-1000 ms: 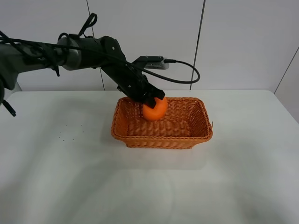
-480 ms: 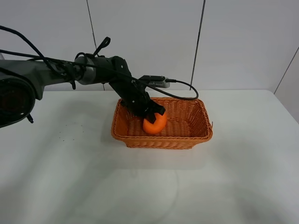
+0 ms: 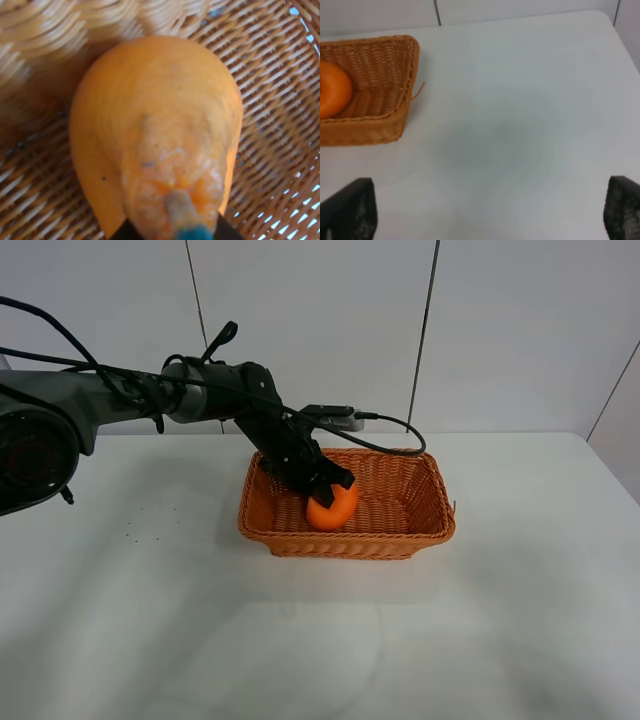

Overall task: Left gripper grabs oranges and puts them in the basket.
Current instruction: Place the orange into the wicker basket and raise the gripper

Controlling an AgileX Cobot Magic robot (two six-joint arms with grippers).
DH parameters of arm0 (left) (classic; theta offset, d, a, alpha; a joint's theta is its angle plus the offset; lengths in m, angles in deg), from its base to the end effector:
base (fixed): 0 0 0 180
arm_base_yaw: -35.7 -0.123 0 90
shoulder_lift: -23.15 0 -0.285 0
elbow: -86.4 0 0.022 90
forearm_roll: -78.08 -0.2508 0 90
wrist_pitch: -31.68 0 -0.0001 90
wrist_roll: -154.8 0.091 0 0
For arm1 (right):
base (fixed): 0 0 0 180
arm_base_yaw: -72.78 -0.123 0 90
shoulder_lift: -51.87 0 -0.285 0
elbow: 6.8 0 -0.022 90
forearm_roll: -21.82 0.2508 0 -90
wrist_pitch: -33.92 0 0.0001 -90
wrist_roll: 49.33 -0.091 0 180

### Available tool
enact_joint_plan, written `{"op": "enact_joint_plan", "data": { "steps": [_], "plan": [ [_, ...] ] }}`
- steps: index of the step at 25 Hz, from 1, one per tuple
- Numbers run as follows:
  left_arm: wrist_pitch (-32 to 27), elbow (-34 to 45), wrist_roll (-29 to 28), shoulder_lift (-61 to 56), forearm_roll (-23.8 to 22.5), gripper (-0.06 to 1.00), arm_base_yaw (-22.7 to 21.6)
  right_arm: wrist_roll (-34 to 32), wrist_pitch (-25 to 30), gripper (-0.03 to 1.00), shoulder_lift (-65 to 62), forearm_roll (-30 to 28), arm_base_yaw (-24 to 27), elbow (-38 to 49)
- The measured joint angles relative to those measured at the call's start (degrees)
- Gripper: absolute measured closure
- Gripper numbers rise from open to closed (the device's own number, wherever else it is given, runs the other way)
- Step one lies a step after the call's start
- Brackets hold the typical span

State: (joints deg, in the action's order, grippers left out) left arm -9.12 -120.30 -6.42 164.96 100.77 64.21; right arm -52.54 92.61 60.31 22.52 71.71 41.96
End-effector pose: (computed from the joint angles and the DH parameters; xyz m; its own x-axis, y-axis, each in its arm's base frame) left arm 0.4279 -0.2586 0.1338 -0.7753 0.4445 -0.4487 0.5768 0.7877 -0.2164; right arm -0.0012 0.0009 0.2794 -0.4374 0.0542 -0.8976 -0.0008 0.9982 0.0606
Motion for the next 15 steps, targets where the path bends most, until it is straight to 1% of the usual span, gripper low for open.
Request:
{"op": "enact_joint_plan", "data": {
  "steps": [2,3,4,5,6,9,11,13,15],
  "plan": [
    [-0.20,0.00,0.00,0.00,0.00,0.74,0.00,0.00,0.00,0.27,0.00,0.00,0.00,0.00],
    [-0.27,0.00,0.00,0.00,0.00,0.68,0.00,0.00,0.00,0.27,0.00,0.00,0.00,0.00],
    [-0.27,0.00,0.00,0.00,0.00,0.68,0.00,0.00,0.00,0.27,0.00,0.00,0.00,0.00],
    [-0.40,0.00,0.00,0.00,0.00,0.63,0.00,0.00,0.00,0.27,0.00,0.00,0.00,0.00],
    [-0.48,0.00,0.00,0.00,0.00,0.54,0.00,0.00,0.00,0.27,0.00,0.00,0.00,0.00],
    [-0.83,-0.45,0.00,0.00,-0.17,0.33,0.00,0.00,0.00,0.27,0.00,0.00,0.00,0.00],
    [-0.89,-0.47,0.00,-0.07,-0.17,0.23,0.00,0.00,0.00,0.27,0.00,0.00,0.00,0.00],
    [-0.89,-0.69,0.00,-0.37,-0.48,0.18,0.00,0.00,0.00,0.27,0.00,0.00,0.00,0.00],
    [-0.96,-1.12,0.00,-0.98,-0.55,0.16,0.00,0.00,0.00,0.27,0.00,0.00,0.00,0.00]
  ]
}}
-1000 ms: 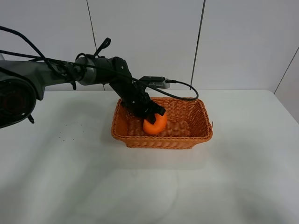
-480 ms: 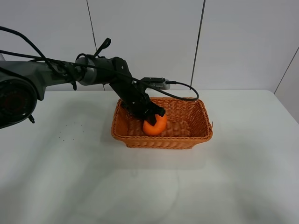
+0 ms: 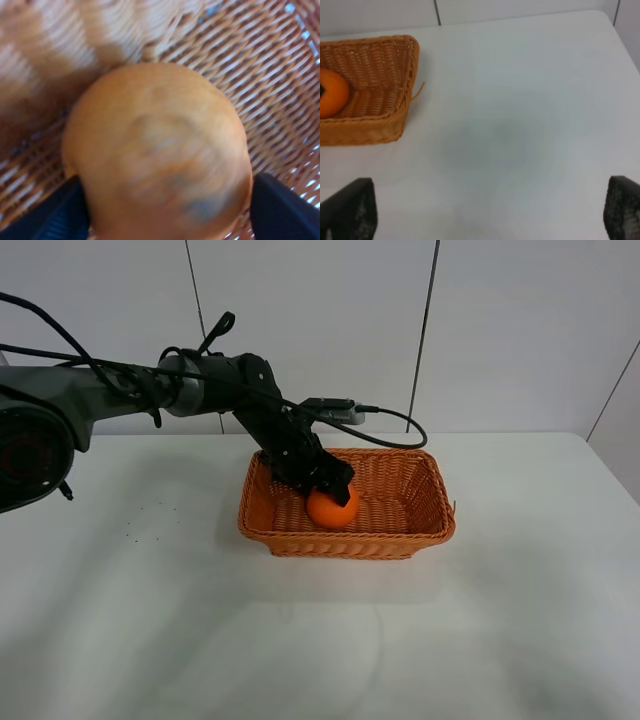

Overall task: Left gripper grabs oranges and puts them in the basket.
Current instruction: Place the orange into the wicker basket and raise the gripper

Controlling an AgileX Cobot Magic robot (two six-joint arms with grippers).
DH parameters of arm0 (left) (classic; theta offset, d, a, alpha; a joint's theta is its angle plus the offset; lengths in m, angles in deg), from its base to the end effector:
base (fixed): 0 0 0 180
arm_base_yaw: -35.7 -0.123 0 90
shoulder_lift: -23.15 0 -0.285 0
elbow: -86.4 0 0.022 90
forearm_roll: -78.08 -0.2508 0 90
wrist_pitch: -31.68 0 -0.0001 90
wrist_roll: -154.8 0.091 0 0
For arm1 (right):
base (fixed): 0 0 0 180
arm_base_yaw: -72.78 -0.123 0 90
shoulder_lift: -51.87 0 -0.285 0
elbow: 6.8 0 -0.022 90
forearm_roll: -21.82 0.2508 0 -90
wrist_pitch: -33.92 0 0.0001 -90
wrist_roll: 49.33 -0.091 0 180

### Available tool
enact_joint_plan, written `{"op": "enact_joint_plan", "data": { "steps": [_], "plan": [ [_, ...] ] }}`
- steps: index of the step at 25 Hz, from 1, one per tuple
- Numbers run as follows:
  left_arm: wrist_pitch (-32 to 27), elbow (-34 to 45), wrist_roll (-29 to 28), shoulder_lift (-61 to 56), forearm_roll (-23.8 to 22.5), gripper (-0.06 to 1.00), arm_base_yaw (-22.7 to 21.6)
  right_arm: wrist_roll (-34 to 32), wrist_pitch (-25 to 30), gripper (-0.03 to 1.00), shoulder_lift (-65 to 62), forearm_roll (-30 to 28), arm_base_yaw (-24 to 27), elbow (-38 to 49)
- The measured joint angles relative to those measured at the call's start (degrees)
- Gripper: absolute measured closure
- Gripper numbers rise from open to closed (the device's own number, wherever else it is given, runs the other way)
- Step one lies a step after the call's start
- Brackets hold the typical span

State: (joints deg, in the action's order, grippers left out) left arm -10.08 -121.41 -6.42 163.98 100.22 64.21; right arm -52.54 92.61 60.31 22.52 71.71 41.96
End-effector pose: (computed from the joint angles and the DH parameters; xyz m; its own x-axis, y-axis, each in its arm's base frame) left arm 0.4292 -0.2591 0.1469 -0.7612 0.4499 -0.4672 0.5890 0.7810 -0.2075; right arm -0.0012 0.0009 0.2794 -0.4374 0.0542 -0.8976 -0.0008 0.9982 0.0606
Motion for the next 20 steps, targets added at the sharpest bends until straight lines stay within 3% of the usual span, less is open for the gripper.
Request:
{"op": "enact_joint_plan", "data": {
  "steps": [12,20],
  "plan": [
    [-0.29,-0.83,0.00,-3.16,-0.57,0.10,0.05,0.00,0.00,0.27,0.00,0.00,0.00,0.00],
    [-2.03,-1.14,-3.57,-6.32,-7.53,0.10,0.05,0.00,0.00,0.27,0.00,0.00,0.00,0.00]
  ]
}}
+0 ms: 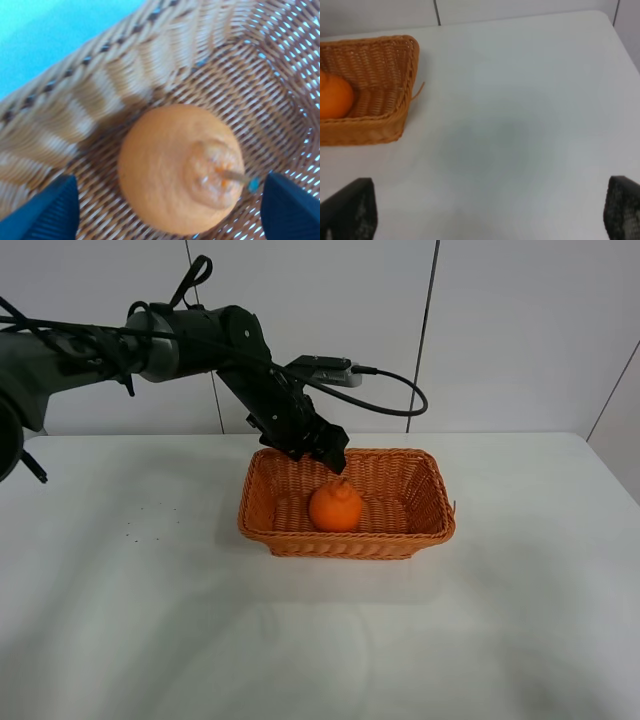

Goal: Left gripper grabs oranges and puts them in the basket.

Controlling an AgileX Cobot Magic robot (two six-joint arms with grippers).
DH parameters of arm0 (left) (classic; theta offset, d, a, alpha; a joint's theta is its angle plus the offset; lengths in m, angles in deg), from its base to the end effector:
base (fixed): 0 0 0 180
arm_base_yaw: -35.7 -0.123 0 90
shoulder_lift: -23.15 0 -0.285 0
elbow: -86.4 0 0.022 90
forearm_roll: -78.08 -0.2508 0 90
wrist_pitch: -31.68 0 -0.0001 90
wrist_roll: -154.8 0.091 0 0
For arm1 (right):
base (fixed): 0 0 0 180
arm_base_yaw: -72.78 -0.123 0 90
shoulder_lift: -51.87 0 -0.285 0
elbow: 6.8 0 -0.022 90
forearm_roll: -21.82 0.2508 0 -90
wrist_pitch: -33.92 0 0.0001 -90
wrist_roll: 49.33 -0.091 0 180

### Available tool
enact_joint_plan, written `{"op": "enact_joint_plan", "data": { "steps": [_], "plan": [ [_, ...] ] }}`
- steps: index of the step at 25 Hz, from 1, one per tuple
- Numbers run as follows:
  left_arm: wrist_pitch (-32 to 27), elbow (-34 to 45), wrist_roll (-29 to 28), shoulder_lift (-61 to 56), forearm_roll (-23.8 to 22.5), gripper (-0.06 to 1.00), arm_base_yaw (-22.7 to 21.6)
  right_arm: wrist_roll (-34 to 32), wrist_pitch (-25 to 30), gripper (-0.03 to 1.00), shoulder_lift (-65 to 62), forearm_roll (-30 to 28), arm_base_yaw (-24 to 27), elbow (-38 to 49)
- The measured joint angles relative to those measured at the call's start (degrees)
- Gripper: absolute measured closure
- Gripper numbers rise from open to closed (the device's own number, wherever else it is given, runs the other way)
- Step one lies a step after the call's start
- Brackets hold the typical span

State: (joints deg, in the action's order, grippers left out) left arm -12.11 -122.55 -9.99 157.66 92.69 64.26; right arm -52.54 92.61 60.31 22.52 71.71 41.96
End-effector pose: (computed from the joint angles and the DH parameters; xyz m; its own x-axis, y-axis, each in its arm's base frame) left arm 0.4264 -0.2502 0.2038 -0.7021 0.4711 -0.5340 0.6087 0.7862 -0.1066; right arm -0.0012 0.0009 0.2794 -0.4374 0.0542 -0.8976 -0.0008 0.9982 0.0606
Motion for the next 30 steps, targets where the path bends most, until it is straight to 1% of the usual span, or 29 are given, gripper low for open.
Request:
{"op": "enact_joint_plan", "data": {
  "steps": [4,6,10,16,22,24,27,30],
  "plan": [
    [-0.49,0.00,-2.44,-1.48,-3.02,0.10,-0.44,0.00,0.00,0.27,0.00,0.00,0.00,0.00],
    [-1.28,0.00,-3.52,-2.55,-3.82,0.10,-1.19,0.00,0.00,0.27,0.00,0.00,0.00,0.00],
    [-3.27,0.00,-3.91,-4.74,-5.42,0.10,-4.01,0.00,0.00,0.27,0.00,0.00,0.00,0.00],
    [-6.10,0.00,-4.52,-8.17,-9.69,0.10,-11.84,0.00,0.00,0.27,0.00,0.00,0.00,0.00],
    [-8.18,0.00,-4.82,-10.46,-14.61,0.10,-21.72,0.00,0.00,0.27,0.00,0.00,0.00,0.00],
    [-9.55,0.00,-4.87,-11.24,-17.32,0.10,-24.92,0.00,0.00,0.27,0.00,0.00,0.00,0.00],
    [-10.82,0.00,-5.63,-12.29,-20.67,0.10,-28.88,0.00,0.00,0.27,0.00,0.00,0.00,0.00],
    [-11.42,0.00,-7.03,-13.45,-21.78,0.10,-32.00,0.00,0.00,0.27,0.00,0.00,0.00,0.00]
  ]
}}
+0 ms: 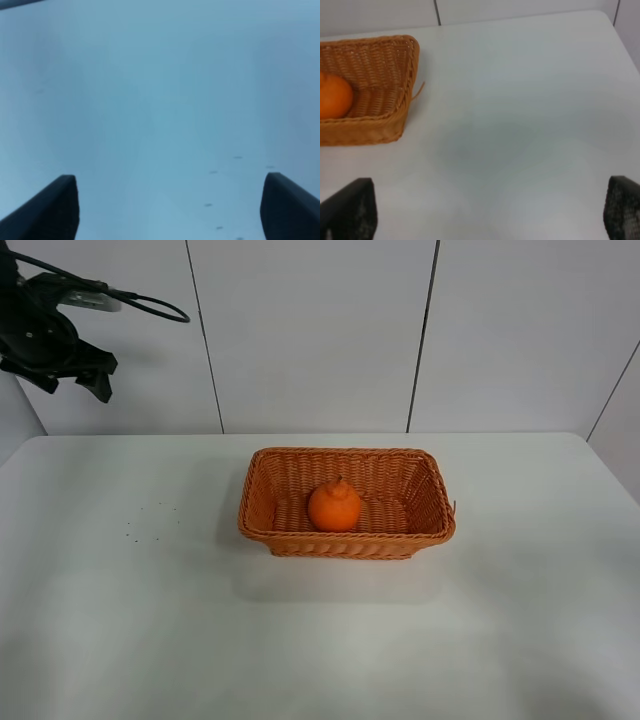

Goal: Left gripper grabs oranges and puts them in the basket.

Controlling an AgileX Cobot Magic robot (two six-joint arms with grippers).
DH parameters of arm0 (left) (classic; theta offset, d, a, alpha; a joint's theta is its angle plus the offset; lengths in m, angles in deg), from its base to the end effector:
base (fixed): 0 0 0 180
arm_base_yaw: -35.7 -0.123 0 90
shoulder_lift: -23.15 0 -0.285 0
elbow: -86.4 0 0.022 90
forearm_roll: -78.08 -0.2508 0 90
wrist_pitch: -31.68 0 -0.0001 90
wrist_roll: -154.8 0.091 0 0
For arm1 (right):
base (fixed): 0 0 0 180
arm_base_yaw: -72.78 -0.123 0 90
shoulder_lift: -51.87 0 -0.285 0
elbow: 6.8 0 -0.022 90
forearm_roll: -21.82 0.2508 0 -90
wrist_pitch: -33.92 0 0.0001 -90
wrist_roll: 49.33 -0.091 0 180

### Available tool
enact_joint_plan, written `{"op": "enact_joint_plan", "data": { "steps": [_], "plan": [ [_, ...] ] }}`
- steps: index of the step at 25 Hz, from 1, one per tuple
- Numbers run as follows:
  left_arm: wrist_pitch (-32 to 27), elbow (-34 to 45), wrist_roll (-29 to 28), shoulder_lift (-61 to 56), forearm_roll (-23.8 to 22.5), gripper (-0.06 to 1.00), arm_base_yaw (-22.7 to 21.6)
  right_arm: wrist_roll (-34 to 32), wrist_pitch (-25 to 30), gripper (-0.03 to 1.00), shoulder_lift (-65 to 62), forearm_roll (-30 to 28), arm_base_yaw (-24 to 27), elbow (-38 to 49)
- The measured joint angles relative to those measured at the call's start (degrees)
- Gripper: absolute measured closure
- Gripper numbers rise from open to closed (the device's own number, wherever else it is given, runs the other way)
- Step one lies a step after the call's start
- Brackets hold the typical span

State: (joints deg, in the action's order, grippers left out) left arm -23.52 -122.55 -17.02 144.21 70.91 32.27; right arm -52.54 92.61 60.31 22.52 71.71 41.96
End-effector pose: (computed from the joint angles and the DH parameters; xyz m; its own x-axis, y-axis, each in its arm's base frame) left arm 0.4462 0.0361 0.3038 -0.8434 0.1615 -0.5124 0.0659 0.9776 0.1997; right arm -0.0012 0.0009 0.2794 -0.4374 0.0542 -0.8976 -0.0008 0.9982 0.0606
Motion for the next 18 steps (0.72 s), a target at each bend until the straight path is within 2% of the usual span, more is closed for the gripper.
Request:
{"op": "enact_joint_plan", "data": {
  "steps": [3,8,13,18],
  "plan": [
    [-0.88,0.00,-0.68,-1.20,-0.07,0.10,-1.56,0.00,0.00,0.27,0.00,0.00,0.00,0.00],
    [-1.23,2.54,-1.10,-5.38,0.22,0.10,-1.72,0.00,0.00,0.27,0.00,0.00,0.00,0.00],
    [0.61,8.96,-1.48,-11.40,0.04,0.10,-1.72,0.00,0.00,0.27,0.00,0.00,0.00,0.00],
    [5.68,19.91,-1.66,-21.32,-0.29,0.10,-1.72,0.00,0.00,0.27,0.00,0.00,0.00,0.00]
  ]
}}
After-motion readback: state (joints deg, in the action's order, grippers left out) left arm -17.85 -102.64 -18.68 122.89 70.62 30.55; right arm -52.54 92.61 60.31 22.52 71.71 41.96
